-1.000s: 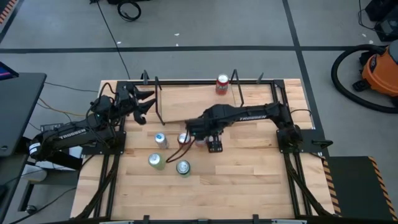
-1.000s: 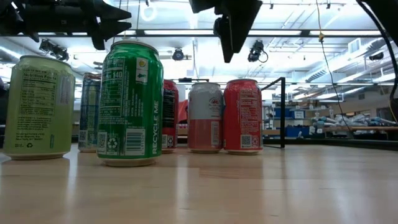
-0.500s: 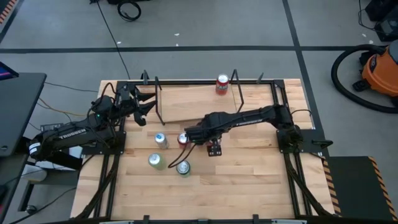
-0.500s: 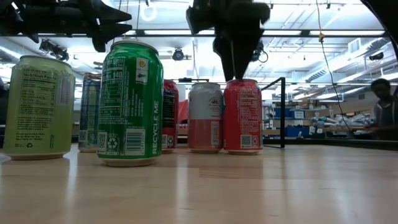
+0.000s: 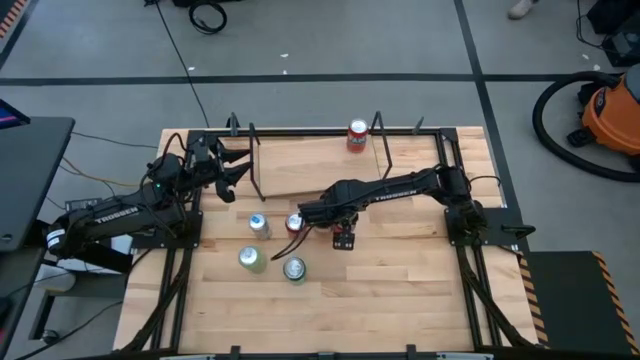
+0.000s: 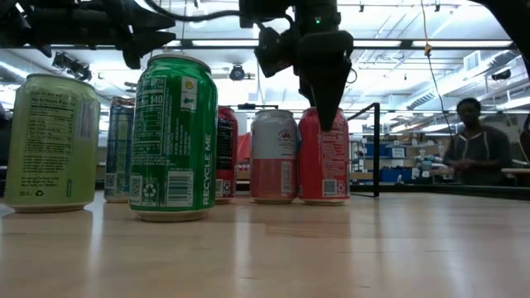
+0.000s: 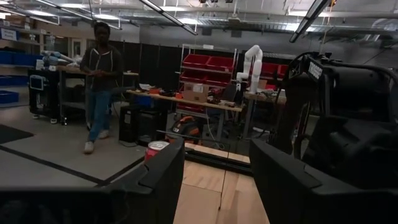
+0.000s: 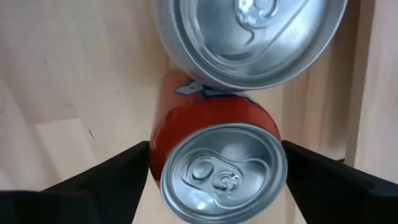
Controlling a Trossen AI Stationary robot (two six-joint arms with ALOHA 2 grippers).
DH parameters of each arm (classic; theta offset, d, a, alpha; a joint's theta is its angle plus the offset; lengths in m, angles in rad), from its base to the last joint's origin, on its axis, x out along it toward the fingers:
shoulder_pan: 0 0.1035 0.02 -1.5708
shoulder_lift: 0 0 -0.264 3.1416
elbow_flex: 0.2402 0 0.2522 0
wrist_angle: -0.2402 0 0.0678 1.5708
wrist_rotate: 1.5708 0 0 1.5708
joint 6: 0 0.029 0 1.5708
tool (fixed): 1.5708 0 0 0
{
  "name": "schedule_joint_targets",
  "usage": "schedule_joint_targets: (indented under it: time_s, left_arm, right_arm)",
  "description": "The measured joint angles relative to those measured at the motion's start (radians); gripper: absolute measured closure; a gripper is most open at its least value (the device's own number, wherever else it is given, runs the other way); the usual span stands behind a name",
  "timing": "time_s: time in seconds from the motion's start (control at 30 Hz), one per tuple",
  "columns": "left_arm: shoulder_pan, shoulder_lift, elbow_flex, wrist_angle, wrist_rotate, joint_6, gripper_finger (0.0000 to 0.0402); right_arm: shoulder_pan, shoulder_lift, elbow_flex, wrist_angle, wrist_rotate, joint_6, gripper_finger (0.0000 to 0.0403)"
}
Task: Place canned beverage on shelf
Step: Put the red soda can on the shelf aligned with the other red soda can
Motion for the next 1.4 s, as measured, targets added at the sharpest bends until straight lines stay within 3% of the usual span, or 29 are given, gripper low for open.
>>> schedule_joint_targets:
  time_s: [0.2, 0.7, 1.2, 1.4]
  left_arm:
    - [0.0, 0.0, 0.0, 0.0, 0.0, 0.0, 0.0209]
    - [0.0, 0.0, 0.0, -0.002, 0.0, 0.0, 0.0209]
    - [0.0, 0.0, 0.0, -0.003, 0.0, 0.004, 0.0209]
    - [0.0, 0.0, 0.0, -0.003, 0.0, 0.004, 0.0209]
  right_arm:
    - [-0.001, -0.002, -0.008, 0.007, 0.0, 0.004, 0.0088]
    - [-0.073, -0.014, -0.012, -0.025, -0.044, 0.172, 0.0073]
    - [-0.087, -0.018, -0.01, -0.075, -0.05, -0.193, 0.0034]
    - [-0.095, -0.018, -0.009, -0.04, -0.076, -0.067, 0.004]
